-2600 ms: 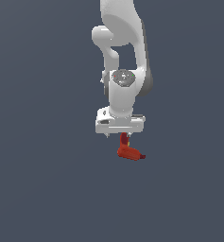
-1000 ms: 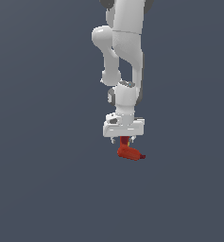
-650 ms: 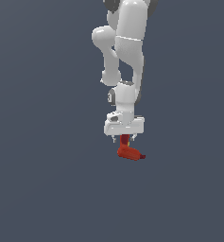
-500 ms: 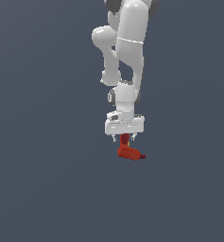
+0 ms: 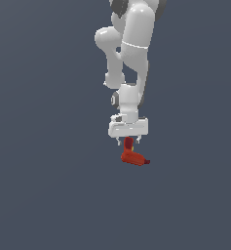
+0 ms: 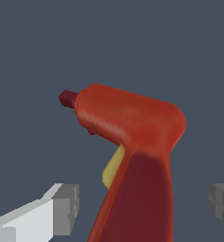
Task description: Pick up the object and move it to a goal position.
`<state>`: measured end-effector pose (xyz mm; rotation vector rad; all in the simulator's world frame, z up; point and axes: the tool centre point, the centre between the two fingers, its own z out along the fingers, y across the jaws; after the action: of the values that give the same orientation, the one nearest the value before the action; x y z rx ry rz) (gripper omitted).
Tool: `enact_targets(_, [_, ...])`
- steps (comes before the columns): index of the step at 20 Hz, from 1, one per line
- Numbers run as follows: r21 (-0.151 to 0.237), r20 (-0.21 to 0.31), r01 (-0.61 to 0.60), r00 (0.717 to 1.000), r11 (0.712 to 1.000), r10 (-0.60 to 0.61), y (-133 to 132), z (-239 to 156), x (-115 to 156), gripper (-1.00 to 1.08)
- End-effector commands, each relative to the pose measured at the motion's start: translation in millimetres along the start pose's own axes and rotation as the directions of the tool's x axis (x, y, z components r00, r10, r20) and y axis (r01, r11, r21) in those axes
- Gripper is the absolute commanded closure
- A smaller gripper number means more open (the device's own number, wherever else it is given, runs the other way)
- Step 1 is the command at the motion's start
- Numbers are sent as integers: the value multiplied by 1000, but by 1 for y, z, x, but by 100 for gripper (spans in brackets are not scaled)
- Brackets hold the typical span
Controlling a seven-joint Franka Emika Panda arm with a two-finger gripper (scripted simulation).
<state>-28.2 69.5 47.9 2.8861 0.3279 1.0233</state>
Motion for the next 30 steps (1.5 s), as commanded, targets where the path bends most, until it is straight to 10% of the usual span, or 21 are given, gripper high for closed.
enact_targets(1, [0,-8,2,1000,1000,-2,0,-1,0,-100])
enact_targets(20, [1,-9,3,1000,1000,-3,-1,29,0,-100])
enact_targets(21, [1,-9,3,1000,1000,-3,-1,29,0,108])
enact_targets(30, [1,-9,3,1000,1000,-3,-1,29,0,108])
